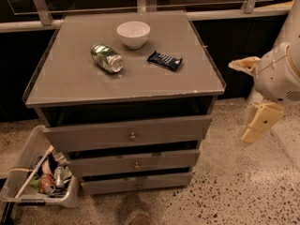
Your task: Open top drawer
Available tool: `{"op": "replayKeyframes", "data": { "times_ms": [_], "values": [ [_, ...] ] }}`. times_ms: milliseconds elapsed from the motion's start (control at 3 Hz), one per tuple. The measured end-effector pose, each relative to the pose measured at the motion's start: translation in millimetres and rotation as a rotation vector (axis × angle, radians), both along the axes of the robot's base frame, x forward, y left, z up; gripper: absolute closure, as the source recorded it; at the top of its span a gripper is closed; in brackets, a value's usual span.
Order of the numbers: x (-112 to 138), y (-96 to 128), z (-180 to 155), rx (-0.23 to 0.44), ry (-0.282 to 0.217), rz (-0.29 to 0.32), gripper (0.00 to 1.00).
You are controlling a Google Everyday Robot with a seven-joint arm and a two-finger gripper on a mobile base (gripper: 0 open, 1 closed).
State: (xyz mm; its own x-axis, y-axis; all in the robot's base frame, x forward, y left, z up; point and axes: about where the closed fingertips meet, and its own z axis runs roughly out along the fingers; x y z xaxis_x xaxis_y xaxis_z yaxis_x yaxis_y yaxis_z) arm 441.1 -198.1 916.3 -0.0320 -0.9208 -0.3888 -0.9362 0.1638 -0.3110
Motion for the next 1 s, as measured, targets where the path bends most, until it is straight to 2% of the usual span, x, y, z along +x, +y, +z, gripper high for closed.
{"op": "replayKeyframes", "data": {
  "times_ms": [333, 667, 1000],
  "values": [
    [6.3, 2.3, -15.6, 0.072, -0.047, 0.026, 0.0],
    [18.0, 4.0, -34.3, 0.165, -0.122, 0.065, 0.0],
    [33.6, 15.4, -69.6, 0.261, -0.131, 0.101, 0.0]
  ]
}}
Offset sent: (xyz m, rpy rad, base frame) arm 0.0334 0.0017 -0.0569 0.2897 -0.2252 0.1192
